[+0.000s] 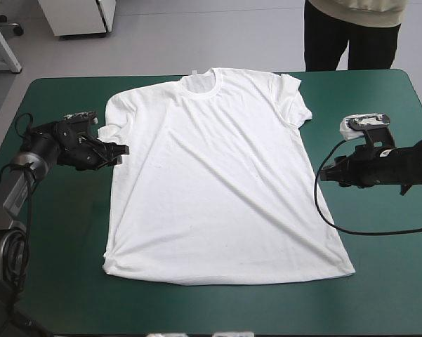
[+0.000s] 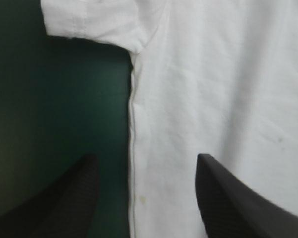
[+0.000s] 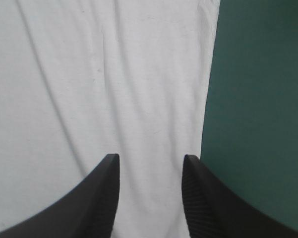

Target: Fold the cloth

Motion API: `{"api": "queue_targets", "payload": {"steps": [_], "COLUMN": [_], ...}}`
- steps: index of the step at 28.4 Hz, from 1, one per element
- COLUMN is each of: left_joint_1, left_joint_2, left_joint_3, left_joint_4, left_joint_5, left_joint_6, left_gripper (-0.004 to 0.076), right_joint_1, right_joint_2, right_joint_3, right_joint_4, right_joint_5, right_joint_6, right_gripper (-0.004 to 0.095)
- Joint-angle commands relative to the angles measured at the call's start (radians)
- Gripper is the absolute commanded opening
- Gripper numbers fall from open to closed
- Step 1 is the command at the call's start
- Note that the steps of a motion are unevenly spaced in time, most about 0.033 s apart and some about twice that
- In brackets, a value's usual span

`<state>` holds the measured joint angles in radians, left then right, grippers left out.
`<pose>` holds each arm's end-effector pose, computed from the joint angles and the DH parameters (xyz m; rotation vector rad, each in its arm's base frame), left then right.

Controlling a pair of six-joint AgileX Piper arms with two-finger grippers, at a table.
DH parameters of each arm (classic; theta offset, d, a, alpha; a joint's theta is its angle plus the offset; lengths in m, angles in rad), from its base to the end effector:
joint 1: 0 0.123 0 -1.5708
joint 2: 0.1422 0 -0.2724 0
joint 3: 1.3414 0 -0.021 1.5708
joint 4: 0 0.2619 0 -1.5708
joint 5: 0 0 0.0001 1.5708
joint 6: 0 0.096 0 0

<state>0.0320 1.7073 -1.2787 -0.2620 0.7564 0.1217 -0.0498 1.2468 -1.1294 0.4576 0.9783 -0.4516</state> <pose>0.3735 -0.0051 0.2336 -0.0768 2.6440 -0.2498 0.2659 0.0220 0.3309 -0.3125 2.4519 0.3744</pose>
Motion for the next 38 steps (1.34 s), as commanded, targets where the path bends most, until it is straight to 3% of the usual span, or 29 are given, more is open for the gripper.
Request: {"api": "queue_targets", "payload": {"steps": [1,11,16,21,25,26,27,29,34,38], "left_joint_1": [0.000,0.000,-0.037,-0.071,-0.071,-0.071,-0.071,-0.071,-0.071,-0.071], "left_joint_2": [0.006,0.114,0.134,0.139,0.141,0.145,0.165,0.192,0.205,0.185], "left_joint_3": [-0.036,-0.036,-0.036,-0.036,-0.036,-0.036,-0.036,-0.036,-0.036,-0.052], "left_joint_4": [-0.017,-0.040,-0.024,0.032,0.038,0.040,0.040,0.040,0.037,0.033], "left_joint_5": [-0.062,-0.180,-0.148,-0.137,-0.110,-0.096,-0.063,-0.028,-0.010,0.007], "left_joint_6": [-0.001,0.007,0.110,0.090,0.081,0.086,0.111,0.139,0.137,0.137], "left_gripper": [0.0427,0.0419,0.0398,0.0363,0.0251,0.0201,0.0088,-0.0007,-0.0009,-0.0009], "right_joint_1": [0.002,0.002,0.002,0.002,0.002,0.002,0.002,0.002,0.002,0.002], "right_joint_2": [-0.021,-0.021,-0.021,-0.021,-0.021,-0.021,-0.021,-0.021,-0.021,0.022], "right_joint_3": [-0.035,-0.035,-0.035,-0.035,-0.035,-0.035,-0.035,-0.035,-0.048,-0.159], "right_joint_4": [0.031,0.033,0.038,0.041,0.044,0.046,0.046,0.046,0.016,-0.011], "right_joint_5": [-0.030,-0.034,-0.034,-0.032,-0.029,-0.029,-0.031,-0.035,-0.078,-0.165], "right_joint_6": [-0.016,-0.023,-0.023,-0.023,-0.027,-0.027,-0.036,-0.043,-0.086,-0.083], "right_gripper": [0.0374,0.0374,0.0371,0.0338,0.0325,0.0325,0.0325,0.0324,0.0342,0.0463]}}
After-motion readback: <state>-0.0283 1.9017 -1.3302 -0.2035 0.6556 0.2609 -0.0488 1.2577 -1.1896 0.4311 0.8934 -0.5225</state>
